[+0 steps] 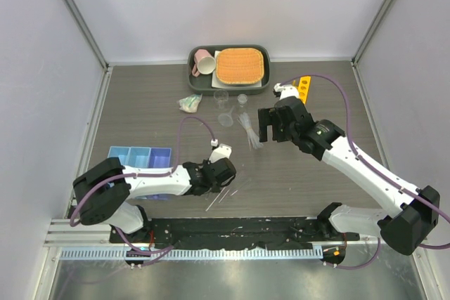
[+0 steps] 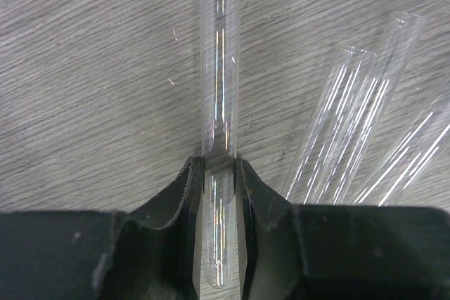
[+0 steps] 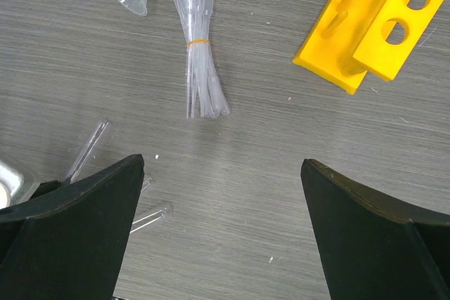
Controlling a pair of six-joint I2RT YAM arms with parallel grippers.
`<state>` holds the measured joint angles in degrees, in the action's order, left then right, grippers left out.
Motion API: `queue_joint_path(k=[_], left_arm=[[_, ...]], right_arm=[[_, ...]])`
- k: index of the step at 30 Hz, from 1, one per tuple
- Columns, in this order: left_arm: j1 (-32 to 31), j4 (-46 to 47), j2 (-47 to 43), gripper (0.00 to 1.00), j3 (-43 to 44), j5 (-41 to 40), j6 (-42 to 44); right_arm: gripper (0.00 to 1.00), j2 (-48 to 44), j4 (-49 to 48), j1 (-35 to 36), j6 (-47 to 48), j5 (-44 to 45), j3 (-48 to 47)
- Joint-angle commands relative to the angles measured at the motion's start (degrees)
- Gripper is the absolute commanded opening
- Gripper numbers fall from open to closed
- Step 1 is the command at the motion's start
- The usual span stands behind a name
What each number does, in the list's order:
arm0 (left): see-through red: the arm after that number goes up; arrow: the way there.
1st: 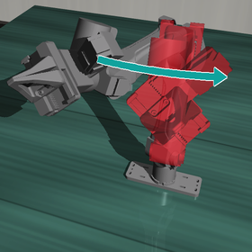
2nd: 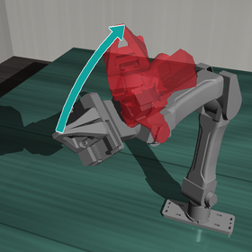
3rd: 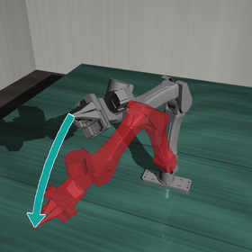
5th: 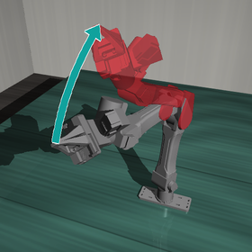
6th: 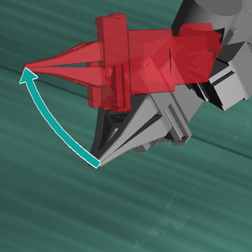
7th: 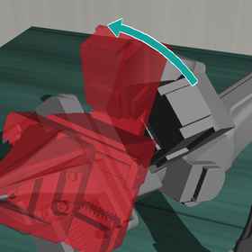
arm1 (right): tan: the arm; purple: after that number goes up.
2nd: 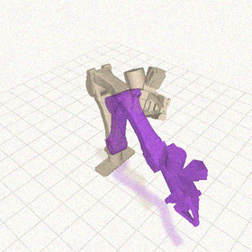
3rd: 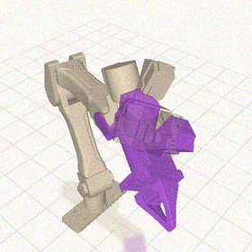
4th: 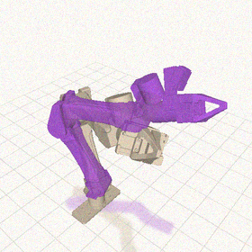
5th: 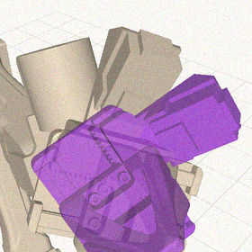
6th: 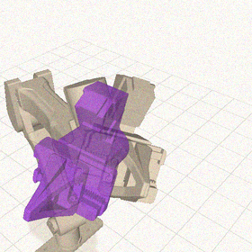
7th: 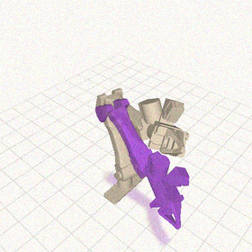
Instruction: Organize the chemistry lab equipment
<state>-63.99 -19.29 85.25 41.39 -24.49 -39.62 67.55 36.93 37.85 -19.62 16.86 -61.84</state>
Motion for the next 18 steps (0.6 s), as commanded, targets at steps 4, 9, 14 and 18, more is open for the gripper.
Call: queue_joint_path(k=[4,9,14,18], left_arm=[[0.18,-5.13,0.89,0.00,2.55,-3.28,1.56],[0.35,-10.50,-3.51,0.00,8.34,-5.65,4.98],[2.19,-13.58,-11.14,0.00,12.75,-1.01,9.37],[4.92,-11.74,-17.03,0.00,14.42,9.70,13.07]], right_arm=[[1.00,-0.31,-2.56,0.39,-0.16,0.98,1.55],[1.00,-0.92,-3.44,0.39,-1.47,3.09,2.25],[1.00,-3.12,-2.92,0.30,-3.05,0.46,1.12],[1.00,-5.93,-1.60,0.39,-3.58,-6.12,0.23]])
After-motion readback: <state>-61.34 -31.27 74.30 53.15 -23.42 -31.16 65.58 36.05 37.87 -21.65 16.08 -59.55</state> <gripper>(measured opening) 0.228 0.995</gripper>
